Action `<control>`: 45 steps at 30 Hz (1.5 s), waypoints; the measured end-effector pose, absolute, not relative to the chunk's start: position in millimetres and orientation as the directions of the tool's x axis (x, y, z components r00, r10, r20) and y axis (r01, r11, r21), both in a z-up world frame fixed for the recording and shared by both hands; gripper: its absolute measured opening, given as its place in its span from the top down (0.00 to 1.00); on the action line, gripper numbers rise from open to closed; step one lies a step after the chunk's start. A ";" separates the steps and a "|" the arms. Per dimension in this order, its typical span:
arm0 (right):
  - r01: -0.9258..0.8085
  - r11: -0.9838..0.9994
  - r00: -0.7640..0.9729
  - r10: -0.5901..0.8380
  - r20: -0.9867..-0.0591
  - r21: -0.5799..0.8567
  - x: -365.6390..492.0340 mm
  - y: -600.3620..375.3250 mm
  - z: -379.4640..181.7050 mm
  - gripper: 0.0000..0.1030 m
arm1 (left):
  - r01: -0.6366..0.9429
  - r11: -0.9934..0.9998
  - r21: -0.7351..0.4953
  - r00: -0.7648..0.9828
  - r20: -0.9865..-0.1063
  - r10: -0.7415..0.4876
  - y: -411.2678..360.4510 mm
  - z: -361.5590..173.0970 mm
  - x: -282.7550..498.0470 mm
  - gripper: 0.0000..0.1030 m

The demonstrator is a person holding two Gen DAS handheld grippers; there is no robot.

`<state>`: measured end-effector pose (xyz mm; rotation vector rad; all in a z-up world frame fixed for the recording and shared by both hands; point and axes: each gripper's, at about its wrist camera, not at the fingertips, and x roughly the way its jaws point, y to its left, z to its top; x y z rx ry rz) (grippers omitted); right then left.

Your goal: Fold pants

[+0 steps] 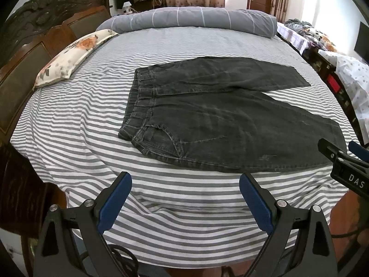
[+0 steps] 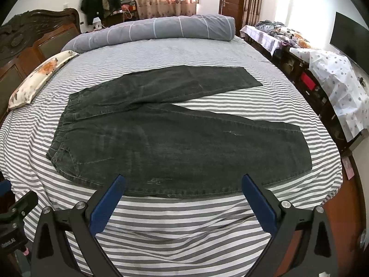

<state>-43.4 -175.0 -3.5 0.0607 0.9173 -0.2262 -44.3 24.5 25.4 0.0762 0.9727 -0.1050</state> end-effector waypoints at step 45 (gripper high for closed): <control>0.236 0.971 0.606 -0.179 -0.775 -0.040 6.2 -191.6 -13.1 0.13 | 0.184 0.981 0.060 0.534 -0.844 -0.049 7.8 -2.7 34.2 0.09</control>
